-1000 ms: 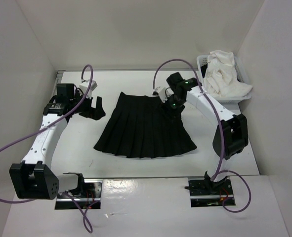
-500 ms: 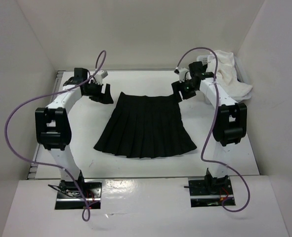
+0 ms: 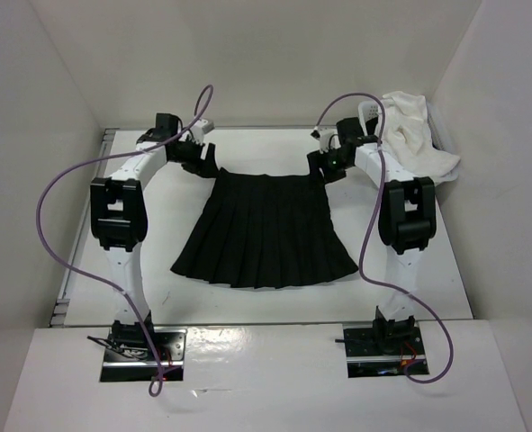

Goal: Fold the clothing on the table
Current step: Flatten the skirt out

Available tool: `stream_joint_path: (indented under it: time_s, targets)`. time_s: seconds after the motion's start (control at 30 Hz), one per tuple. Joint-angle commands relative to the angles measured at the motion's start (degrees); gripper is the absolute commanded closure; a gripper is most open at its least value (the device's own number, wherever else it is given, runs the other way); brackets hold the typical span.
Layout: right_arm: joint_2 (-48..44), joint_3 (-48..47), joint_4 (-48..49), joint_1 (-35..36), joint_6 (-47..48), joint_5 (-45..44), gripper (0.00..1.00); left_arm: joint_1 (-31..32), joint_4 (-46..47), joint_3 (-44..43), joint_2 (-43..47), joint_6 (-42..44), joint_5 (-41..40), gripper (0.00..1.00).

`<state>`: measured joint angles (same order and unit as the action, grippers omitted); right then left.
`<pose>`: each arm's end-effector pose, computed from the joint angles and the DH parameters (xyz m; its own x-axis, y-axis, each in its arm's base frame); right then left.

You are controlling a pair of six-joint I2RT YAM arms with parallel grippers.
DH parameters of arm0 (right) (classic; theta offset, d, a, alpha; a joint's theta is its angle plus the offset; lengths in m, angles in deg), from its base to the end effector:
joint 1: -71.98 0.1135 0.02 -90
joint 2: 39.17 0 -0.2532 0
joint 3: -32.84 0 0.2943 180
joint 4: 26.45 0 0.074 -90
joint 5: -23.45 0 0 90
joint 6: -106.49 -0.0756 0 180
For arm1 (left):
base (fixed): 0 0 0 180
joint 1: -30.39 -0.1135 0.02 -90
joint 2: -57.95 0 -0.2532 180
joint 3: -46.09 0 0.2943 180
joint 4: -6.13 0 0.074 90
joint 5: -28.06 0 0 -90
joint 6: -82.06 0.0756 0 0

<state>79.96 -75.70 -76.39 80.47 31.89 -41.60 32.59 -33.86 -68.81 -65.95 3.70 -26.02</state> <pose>0.4925 0.1058 0.1565 -0.7401 -0.3539 -0.5718 -0.5556 0.8009 0.2234 0.5385 -0.0651 0.1756 -0.6546 0.1887 -0.7320 0.5593 0.7723 -0.3012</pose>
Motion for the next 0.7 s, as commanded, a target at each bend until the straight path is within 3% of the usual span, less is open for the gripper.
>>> stream_joint_path:
  time_s: [0.0,0.13,0.37,0.43,0.53,0.67]
  targets:
    - [0.8,-2.2,2.4,0.4,-0.5,0.9,0.36,0.2,-0.2,-0.2,-1.5,2.1,2.0,0.22]
    - [-1.7,-0.4,2.4,4.1,-0.5,-3.7,0.36,0.8,0.4,6.6,2.9,1.4,-0.4,0.24]
    - [-4.0,-0.3,5.6,18.0,-7.0,-17.3,0.21,-7.4,-0.2,16.3,23.0,-13.5,-5.5,0.07]
    - [-4.0,-0.3,7.1,19.2,-9.5,-20.4,0.11,-10.0,-2.6,17.7,28.5,-14.9,-8.0,0.0]
    - [-1.5,-1.5,7.8,20.2,-14.2,-25.6,0.02,-11.1,-6.2,20.9,35.1,-14.9,-15.2,0.0]
    - [1.4,-2.6,7.8,20.2,-17.5,-27.4,0.02,-11.1,-6.8,25.9,42.6,-14.4,-20.0,0.0]
